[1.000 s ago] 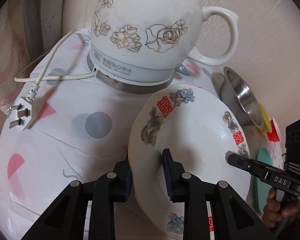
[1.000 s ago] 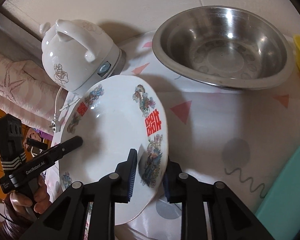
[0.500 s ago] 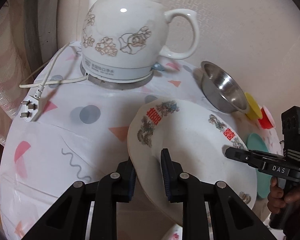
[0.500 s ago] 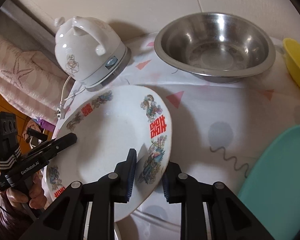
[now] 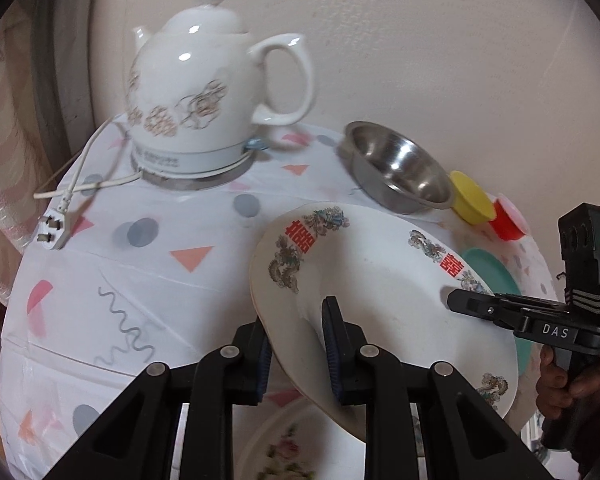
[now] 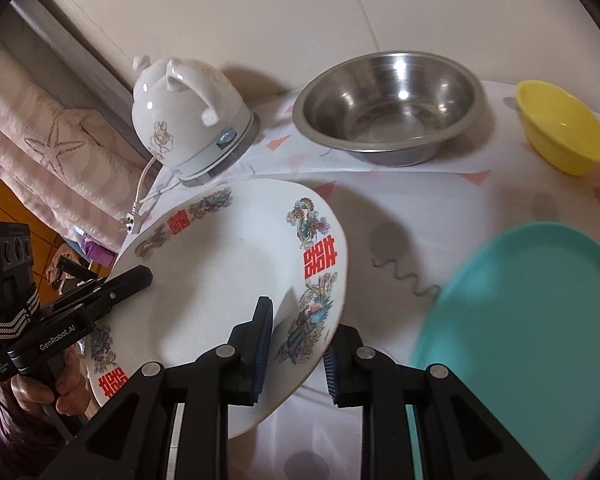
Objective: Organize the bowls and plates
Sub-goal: 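Lift the red-character plate with the left gripper and carry it over the teal plate, then lower the red-character plate onto the teal plate and open the left gripper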
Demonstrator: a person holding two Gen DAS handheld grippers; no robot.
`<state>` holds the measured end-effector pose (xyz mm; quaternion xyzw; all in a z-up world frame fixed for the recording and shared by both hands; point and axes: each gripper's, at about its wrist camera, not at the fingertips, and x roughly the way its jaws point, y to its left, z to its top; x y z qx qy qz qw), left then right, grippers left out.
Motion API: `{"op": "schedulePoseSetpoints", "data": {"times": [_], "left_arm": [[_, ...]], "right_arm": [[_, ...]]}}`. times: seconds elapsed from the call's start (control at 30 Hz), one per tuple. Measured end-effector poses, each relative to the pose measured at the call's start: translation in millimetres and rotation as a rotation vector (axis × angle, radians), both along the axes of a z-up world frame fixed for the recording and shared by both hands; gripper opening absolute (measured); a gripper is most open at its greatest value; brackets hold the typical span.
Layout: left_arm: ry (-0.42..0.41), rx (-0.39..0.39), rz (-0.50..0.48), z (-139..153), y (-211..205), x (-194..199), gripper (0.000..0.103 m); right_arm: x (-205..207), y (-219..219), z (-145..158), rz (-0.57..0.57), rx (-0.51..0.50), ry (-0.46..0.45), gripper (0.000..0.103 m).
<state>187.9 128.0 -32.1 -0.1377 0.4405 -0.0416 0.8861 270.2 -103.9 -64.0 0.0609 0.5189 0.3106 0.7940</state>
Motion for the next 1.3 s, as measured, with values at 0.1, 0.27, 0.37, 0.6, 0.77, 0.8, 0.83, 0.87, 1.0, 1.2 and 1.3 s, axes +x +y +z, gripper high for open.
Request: {"op": "schedulePoseSetpoints", "data": {"times": [0.1, 0.27, 0.37, 0.6, 0.77, 0.8, 0.83, 0.87, 1.0, 1.2, 1.3], "left_arm": [[-0.015, 0.005, -0.026, 7, -17, 0, 0.024], [-0.034, 0.001, -0.088, 16, -49, 2, 0.024], [-0.041, -0.002, -0.129, 19, -73, 3, 0.024], [-0.040, -0.005, -0.211, 20, -125, 14, 0.025], [-0.024, -0.002, -0.250, 14, -160, 22, 0.027], [-0.022, -0.001, -0.257, 12, -167, 24, 0.027], [-0.019, -0.002, -0.260, 10, -170, 27, 0.027], [-0.016, -0.002, -0.265, 9, -175, 28, 0.027], [0.006, 0.002, -0.275, 1, -193, 35, 0.028], [0.025, 0.010, -0.277, -8, -211, 46, 0.028], [0.048, 0.009, -0.279, -18, -219, 49, 0.029]], "right_arm": [[-8, -19, 7, -0.022, 0.014, -0.008, 0.023], [-21, -57, 17, -0.074, 0.022, -0.029, 0.023], [-26, -79, 21, -0.110, 0.020, -0.038, 0.023], [-32, -135, 21, -0.199, 0.006, -0.041, 0.024], [-34, -166, 19, -0.241, -0.018, -0.044, 0.024], [-33, -171, 18, -0.249, -0.022, -0.043, 0.024], [-32, -177, 17, -0.257, -0.025, -0.041, 0.024], [-31, -181, 16, -0.262, -0.028, -0.039, 0.024], [-27, -199, 12, -0.274, -0.053, -0.037, 0.024], [-16, -212, 4, -0.271, -0.077, -0.036, 0.025], [-9, -216, -4, -0.264, -0.100, -0.034, 0.025]]}}
